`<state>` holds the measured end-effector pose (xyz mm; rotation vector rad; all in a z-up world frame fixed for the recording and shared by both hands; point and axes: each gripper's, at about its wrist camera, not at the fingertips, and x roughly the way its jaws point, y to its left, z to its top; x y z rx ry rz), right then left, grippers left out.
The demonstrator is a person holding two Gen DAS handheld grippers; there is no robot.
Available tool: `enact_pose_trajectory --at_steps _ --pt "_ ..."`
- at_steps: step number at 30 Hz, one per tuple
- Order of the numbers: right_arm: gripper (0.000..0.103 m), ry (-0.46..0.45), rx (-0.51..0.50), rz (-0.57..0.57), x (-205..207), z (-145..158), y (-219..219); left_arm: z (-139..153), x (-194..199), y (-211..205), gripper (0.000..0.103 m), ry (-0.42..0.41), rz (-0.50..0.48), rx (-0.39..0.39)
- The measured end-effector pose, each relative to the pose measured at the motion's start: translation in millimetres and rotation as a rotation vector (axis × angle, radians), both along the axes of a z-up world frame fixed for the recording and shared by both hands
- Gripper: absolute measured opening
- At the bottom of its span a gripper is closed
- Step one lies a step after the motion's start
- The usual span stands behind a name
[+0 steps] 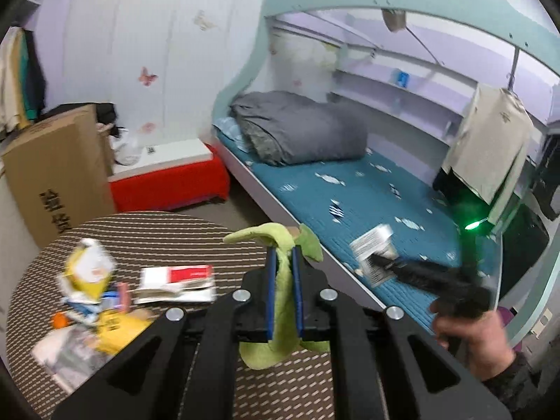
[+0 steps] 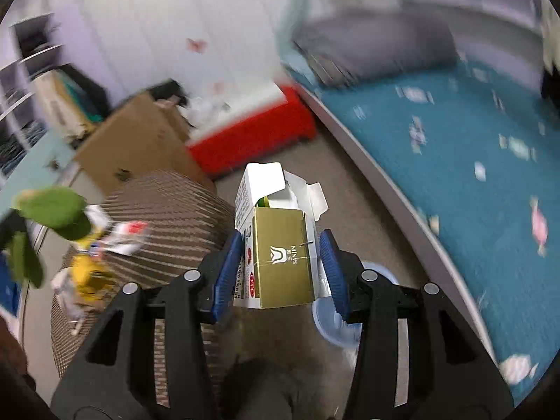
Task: Collect trash
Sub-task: 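Carry both items to the wastebasket and open both tools to drop them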
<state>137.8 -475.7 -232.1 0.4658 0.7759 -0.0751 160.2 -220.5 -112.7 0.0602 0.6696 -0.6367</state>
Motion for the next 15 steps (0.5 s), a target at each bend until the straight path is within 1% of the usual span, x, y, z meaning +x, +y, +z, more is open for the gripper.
enact_pose_trajectory --at_steps 3,7,11,13,14,15 --pt "0.046 0.087 0.044 -0.034 15 -49 -22 -12 10 -34 0.009 0.023 -0.04 0.024" --pt "0.046 0.197 0.093 -0.068 30 -113 -46 -31 23 -66 0.009 0.067 -0.073 0.043" --pt "0.046 0.284 0.145 -0.094 47 -168 -57 -53 38 -93 0.009 0.112 -0.088 0.071" --pt "0.048 0.309 0.178 -0.104 53 -187 -61 -65 46 -105 0.009 0.138 -0.097 0.085" --pt "0.061 0.325 0.193 -0.116 56 -197 -65 -69 48 -109 0.009 0.144 -0.1 0.092" --pt "0.07 0.349 0.26 -0.134 58 -217 -72 -75 52 -117 0.009 0.157 -0.107 0.1"
